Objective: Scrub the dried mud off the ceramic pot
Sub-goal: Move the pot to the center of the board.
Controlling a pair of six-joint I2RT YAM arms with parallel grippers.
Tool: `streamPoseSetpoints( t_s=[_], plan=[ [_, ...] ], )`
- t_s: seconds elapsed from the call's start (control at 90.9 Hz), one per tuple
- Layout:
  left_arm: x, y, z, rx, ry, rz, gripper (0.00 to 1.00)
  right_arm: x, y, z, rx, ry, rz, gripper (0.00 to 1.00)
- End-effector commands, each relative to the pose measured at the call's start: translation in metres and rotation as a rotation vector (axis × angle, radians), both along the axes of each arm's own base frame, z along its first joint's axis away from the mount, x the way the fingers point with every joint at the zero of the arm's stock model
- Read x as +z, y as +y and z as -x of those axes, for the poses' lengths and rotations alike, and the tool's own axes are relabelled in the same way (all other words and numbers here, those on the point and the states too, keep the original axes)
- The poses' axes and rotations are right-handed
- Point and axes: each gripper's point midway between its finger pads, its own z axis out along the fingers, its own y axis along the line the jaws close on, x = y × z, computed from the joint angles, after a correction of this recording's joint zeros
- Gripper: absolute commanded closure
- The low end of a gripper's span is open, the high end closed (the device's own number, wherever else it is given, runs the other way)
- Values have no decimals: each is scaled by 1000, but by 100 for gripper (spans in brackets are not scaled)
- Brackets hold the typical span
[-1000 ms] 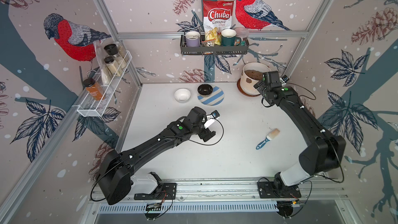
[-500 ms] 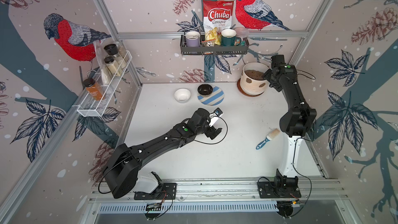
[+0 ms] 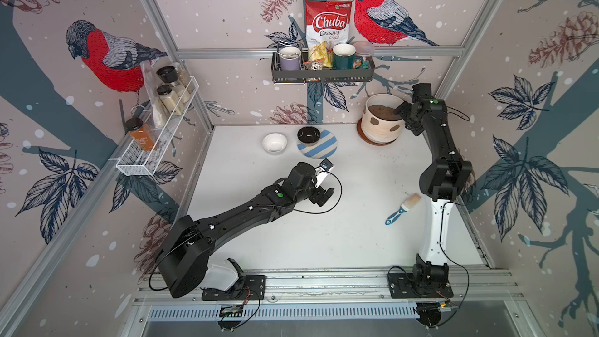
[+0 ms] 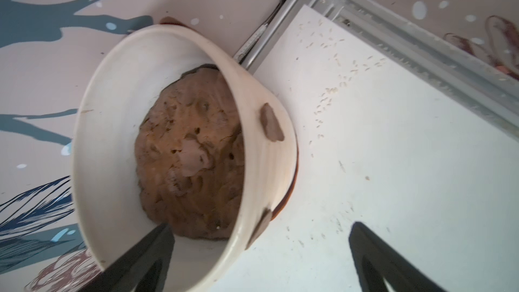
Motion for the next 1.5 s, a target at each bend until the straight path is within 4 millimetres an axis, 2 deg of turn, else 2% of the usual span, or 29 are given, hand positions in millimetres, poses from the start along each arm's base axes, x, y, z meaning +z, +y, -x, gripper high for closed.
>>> streamPoseSetpoints(
  t_s=[0.0, 0.11, 0.242, 0.429, 0.561, 0.693, 0.968, 1.1, 1.221, 1.486],
  plan=[
    [3, -1, 0, -4, -11, -1, 3, -11, 2, -12, -16, -23, -54, 3],
    [0, -2, 1, -10, 2, 0, 3, -35, -10, -8, -68, 37, -62, 9],
    [-2, -5, 3, -20, 19, 9, 3, -48, -25, 0, -100, 88, -50, 11],
    [-4, -8, 5, -30, 29, 12, 3, -47, -38, 20, -107, 155, 2, 12],
    [-4, -9, 7, -46, 32, 13, 3, -42, -40, 34, -87, 191, 21, 14],
    [-5, -12, 9, -58, 44, 22, 3, -45, -37, 55, -69, 268, 19, 19],
    [-4, -15, 12, -71, 56, 38, 3, -41, -21, 87, -12, 350, -11, 20],
    [-1, -17, 15, -84, 77, 47, 3, -49, -22, 111, -54, 424, 12, 21],
    [0, -23, 26, -159, 105, 37, 3, -56, -9, 128, -26, 441, 0, 21],
    [2, -26, 29, -169, 130, 62, 3, -71, 13, 153, 16, 474, 22, 20]
  ],
)
